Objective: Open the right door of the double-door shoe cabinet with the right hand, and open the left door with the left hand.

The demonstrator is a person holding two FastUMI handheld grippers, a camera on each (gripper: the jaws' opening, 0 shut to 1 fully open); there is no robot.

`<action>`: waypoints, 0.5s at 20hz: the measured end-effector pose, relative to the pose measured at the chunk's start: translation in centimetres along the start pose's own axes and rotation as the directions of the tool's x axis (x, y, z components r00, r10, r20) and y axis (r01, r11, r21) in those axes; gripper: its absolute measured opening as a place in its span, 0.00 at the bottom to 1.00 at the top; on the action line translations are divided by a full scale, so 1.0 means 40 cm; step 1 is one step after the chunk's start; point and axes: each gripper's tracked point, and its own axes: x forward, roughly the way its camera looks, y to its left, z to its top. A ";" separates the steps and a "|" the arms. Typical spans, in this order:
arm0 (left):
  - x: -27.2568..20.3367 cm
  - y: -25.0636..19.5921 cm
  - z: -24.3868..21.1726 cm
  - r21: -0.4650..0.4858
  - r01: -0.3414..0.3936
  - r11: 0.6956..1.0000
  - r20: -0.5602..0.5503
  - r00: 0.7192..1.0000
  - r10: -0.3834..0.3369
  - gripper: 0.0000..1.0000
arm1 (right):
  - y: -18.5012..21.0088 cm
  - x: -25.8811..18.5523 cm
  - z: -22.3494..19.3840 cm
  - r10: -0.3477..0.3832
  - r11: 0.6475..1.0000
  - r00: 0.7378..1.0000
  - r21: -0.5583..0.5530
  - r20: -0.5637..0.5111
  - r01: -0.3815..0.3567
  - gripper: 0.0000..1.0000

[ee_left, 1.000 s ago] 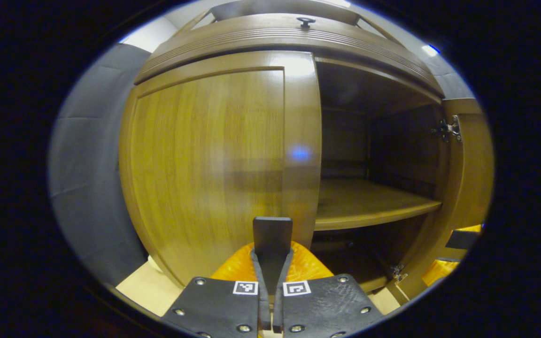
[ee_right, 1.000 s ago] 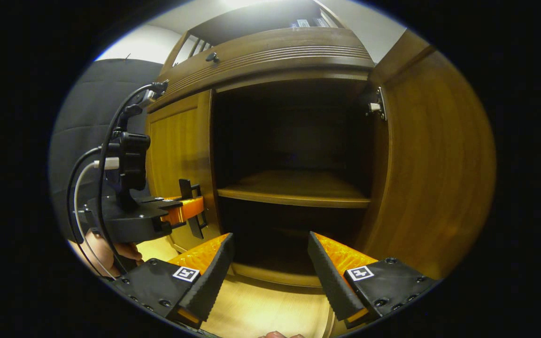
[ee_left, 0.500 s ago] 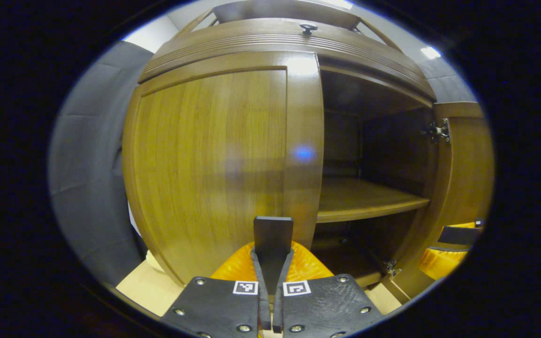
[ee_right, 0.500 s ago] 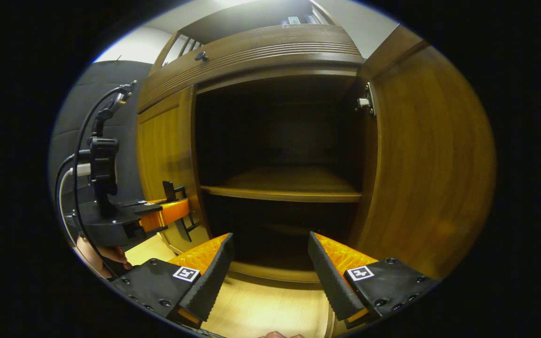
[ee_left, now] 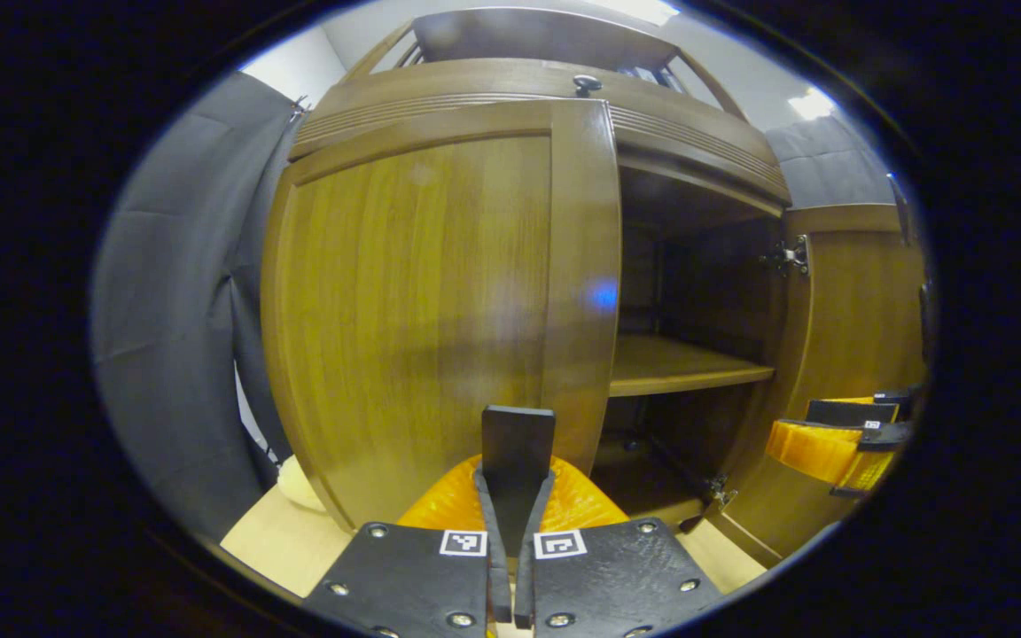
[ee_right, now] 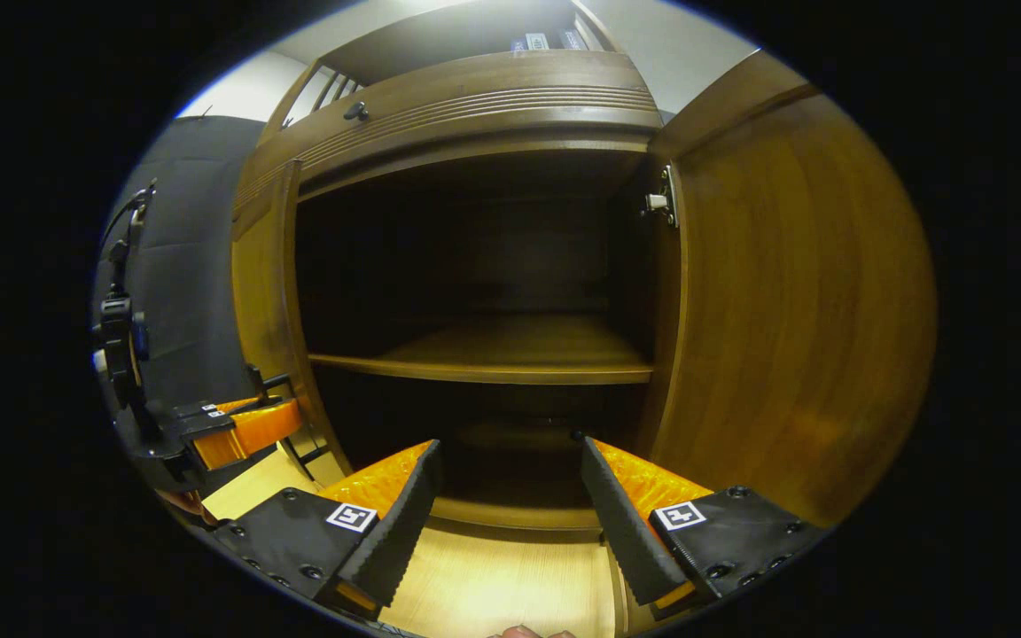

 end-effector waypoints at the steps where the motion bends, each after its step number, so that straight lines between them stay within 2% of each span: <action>1: -0.007 0.005 0.002 0.002 0.002 1.000 0.005 1.000 -0.002 0.05 | 0.000 -0.004 0.003 -0.008 1.000 1.000 -0.002 0.007 0.009 0.94; 10: -0.062 0.024 0.046 0.010 0.022 1.000 0.026 0.999 -0.022 0.05 | 0.012 -0.082 -0.016 -0.048 0.998 0.999 -0.029 0.022 0.048 0.94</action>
